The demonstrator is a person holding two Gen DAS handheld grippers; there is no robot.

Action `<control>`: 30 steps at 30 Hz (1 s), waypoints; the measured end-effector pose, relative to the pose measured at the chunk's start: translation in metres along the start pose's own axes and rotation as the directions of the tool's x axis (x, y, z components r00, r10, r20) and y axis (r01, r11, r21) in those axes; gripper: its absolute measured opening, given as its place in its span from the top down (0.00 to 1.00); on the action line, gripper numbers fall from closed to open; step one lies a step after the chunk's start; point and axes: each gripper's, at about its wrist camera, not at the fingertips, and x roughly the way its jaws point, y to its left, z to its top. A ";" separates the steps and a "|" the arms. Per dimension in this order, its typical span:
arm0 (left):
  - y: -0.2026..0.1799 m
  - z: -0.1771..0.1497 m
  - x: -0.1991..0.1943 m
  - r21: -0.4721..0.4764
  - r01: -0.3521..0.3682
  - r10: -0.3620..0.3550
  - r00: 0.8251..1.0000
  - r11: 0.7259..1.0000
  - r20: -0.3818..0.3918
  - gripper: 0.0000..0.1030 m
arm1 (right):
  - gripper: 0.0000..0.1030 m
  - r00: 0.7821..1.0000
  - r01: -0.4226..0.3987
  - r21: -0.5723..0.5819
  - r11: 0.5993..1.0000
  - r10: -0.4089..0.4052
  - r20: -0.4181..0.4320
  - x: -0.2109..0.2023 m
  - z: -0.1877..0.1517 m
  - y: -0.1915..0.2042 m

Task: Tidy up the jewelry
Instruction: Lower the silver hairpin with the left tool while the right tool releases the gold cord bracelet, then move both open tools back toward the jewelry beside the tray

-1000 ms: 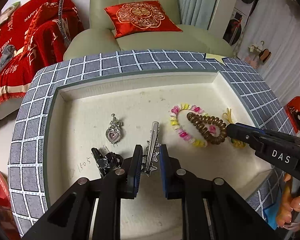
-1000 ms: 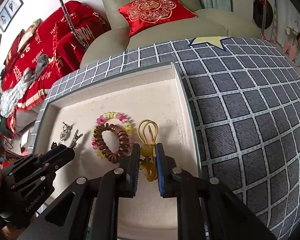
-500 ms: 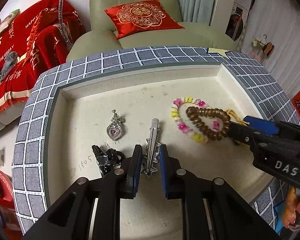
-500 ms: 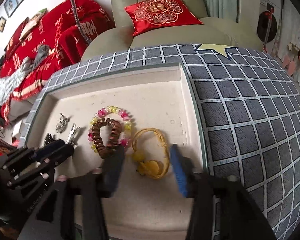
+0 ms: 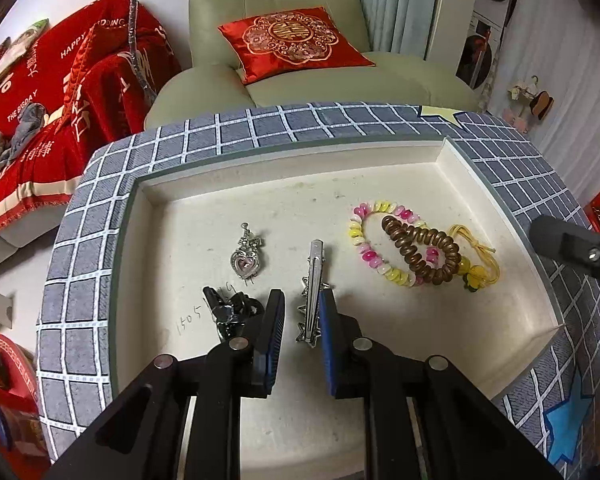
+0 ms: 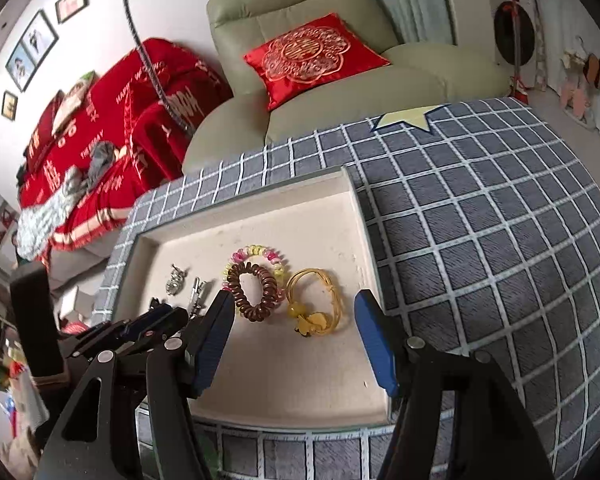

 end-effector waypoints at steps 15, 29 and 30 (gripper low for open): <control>0.005 -0.003 -0.027 -0.010 -0.041 0.041 0.998 0.999 0.041 0.68 | 0.35 1.000 0.007 0.047 0.999 -0.006 -0.020 -0.027 -0.027 -0.009; 0.022 -0.020 -0.055 -0.049 -0.073 0.076 0.995 0.996 0.063 0.00 | 0.27 1.000 0.002 0.012 1.000 -0.002 -0.030 -0.042 -0.044 0.007; 0.023 -0.021 -0.060 -0.059 -0.102 0.107 0.991 0.993 0.084 0.00 | 0.27 1.000 0.004 0.005 1.000 -0.004 -0.026 -0.043 -0.046 0.009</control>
